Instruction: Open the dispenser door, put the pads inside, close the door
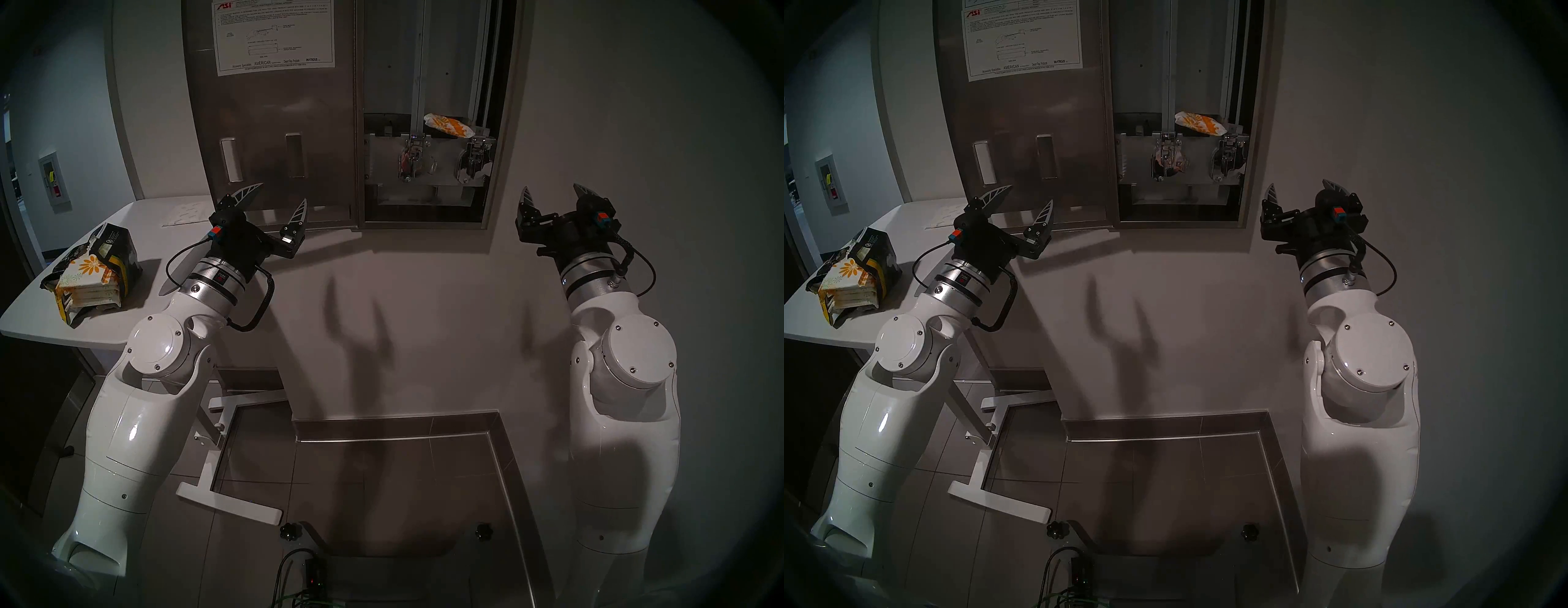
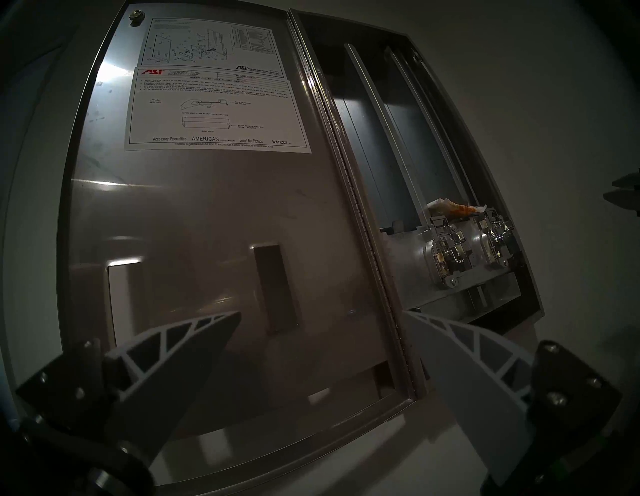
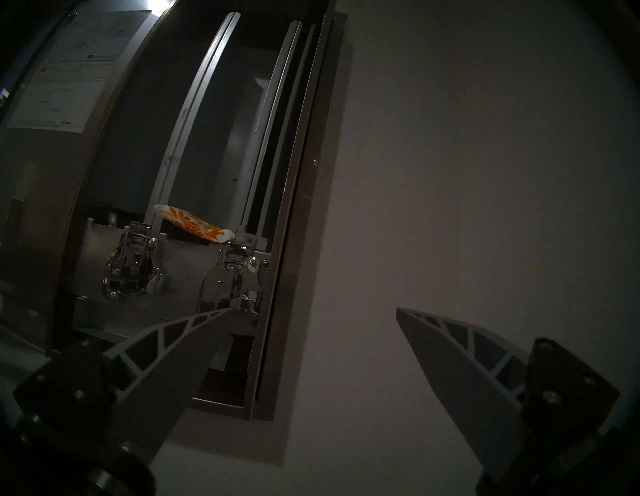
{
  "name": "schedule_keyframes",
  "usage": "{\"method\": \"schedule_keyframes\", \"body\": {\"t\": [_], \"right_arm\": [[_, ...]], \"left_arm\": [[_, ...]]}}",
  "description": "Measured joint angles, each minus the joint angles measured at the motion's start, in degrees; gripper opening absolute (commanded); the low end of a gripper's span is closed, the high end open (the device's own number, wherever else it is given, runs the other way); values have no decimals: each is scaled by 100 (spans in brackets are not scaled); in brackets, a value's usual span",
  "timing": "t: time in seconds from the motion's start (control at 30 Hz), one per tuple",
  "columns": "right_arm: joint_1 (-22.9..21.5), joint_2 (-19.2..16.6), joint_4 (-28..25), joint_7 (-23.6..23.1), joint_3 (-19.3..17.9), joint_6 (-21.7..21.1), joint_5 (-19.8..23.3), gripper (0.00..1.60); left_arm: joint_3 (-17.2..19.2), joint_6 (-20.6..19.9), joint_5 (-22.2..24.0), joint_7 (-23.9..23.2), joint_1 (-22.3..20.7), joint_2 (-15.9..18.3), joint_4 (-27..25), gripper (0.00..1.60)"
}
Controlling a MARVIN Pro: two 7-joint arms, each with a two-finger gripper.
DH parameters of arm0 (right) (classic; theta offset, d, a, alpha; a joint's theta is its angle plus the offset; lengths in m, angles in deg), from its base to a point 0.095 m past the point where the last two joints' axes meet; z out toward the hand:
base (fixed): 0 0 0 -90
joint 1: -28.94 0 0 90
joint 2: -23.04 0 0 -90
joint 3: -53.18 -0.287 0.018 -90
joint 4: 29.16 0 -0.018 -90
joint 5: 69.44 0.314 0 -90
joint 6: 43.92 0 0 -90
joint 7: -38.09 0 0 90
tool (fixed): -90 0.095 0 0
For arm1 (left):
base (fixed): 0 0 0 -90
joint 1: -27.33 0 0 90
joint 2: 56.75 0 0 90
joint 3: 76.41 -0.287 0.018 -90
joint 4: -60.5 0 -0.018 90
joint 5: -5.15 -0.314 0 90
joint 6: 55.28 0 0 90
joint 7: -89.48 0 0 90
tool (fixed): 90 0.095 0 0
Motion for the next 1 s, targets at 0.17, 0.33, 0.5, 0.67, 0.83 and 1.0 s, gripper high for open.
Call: {"method": "schedule_keyframes", "body": {"t": [0.17,0.33,0.5,0.67,0.83,1.0], "right_arm": [[-6,-24,12,-80,-42,49,68,160],[-8,-34,21,-119,-57,74,98,160],[-9,-38,25,-146,-67,87,115,160],[-9,-41,28,-157,-73,94,120,160],[-9,-43,30,-150,-77,98,114,160],[-9,-44,32,-135,-77,100,102,160]], "left_arm": [[-1,4,6,0,0,7,0,160],[-2,21,6,-17,7,26,-1,160],[18,137,-85,-178,100,137,-90,160],[147,228,-163,-422,245,327,-339,160],[467,285,-175,-720,409,583,-674,160],[932,366,-165,-1138,669,924,-992,160]]}}
